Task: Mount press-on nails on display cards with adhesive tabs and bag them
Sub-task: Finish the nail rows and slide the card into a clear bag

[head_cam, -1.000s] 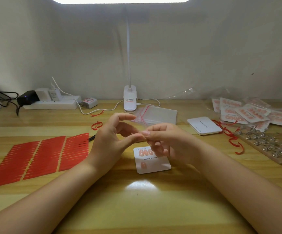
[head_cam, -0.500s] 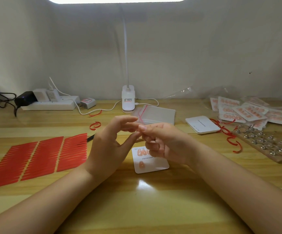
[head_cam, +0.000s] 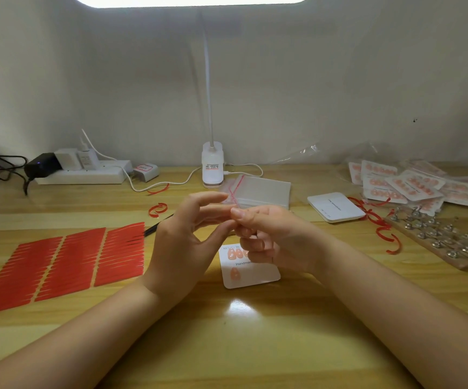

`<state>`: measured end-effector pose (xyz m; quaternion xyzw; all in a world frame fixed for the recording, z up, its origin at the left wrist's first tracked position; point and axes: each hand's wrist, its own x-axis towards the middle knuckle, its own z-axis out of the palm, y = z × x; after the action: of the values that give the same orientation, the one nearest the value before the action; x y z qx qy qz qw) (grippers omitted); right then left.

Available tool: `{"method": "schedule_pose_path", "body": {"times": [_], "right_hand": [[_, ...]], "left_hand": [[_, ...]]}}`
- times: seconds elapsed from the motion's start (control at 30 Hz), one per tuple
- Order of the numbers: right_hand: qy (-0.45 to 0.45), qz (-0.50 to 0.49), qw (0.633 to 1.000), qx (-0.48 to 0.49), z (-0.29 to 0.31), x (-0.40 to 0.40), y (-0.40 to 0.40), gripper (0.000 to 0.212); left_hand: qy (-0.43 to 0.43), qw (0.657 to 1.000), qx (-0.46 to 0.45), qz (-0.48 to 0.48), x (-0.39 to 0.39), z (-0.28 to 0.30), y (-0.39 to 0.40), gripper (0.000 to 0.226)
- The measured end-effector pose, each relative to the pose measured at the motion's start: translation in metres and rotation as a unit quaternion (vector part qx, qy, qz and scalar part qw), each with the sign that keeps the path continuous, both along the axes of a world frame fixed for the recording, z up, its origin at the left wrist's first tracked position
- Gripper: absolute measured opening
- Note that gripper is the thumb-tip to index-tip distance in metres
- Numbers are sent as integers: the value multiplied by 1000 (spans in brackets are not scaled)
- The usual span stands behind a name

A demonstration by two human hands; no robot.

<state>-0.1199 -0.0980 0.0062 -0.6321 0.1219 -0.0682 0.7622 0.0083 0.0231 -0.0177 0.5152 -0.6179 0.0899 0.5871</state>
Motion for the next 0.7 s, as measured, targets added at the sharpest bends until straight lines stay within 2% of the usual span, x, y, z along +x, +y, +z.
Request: {"method": "schedule_pose_path", "body": {"times": [0.37,0.57,0.7], "right_hand": [[-3,-8,1000,-7,0,1,1,21],[-32,-15,998,57,-4,5,7,17],[-46,-30,998,27,-3,5,8,20]], "left_hand": [[29,1000,10,0,-2,0,-1,38],[102,994,29,-19,-3,1,0,39],[108,993,40,-5,-4,1,0,40]]}}
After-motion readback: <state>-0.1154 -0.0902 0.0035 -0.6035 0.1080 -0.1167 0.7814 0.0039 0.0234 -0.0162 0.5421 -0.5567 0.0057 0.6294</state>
